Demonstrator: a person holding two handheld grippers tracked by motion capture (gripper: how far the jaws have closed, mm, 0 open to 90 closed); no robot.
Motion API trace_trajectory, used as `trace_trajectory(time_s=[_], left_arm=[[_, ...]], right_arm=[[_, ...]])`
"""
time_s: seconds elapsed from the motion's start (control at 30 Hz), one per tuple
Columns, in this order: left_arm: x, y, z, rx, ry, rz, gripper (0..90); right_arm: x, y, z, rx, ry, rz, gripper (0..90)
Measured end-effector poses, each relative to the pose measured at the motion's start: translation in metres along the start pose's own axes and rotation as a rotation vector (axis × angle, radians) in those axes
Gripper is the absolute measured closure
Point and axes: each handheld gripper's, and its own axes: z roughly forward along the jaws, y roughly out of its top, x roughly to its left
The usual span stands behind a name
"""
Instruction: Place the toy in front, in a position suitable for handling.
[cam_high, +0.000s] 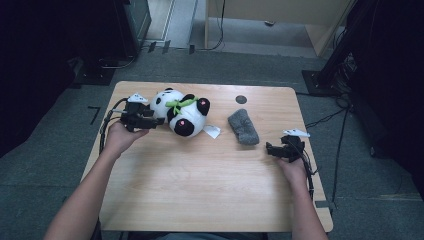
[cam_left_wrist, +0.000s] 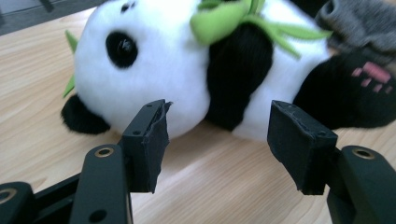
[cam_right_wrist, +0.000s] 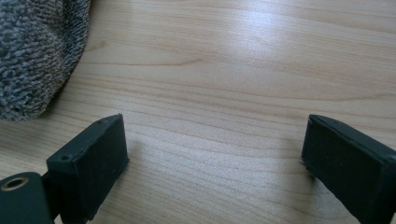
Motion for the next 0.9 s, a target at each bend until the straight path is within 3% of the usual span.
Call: trace_trajectory(time_s=[0.1, 0.43, 0.73, 0.8, 0.9], left_arm=[[0.001, 0.009, 0.0, 0.004, -0.018, -0.006, 38.1], [-0.003, 0.04, 0.003, 0.001, -0.031, 0.034, 38.7], [-0.007, 0.063, 0.021, 0.037, -0.044, 0.059, 38.6], [-0.01, 0.068, 0.025, 0.059, -0.031, 0.075, 39.2], [-0.012, 0.075, 0.03, 0.054, -0.056, 0.074, 38.9]], right_arm=[[0.0, 0.0, 0.0, 0.0, 0.0, 0.0, 6.7], [0.0, 0.0, 0.0, 0.0, 0.001, 0.001, 6.7], [0.0, 0.0, 0.0, 0.0, 0.001, 0.001, 6.7], [0.0, 0.0, 0.0, 0.001, 0.0, 0.002, 6.7], [0.0, 0.0, 0.0, 0.001, 0.0, 0.002, 6.7]])
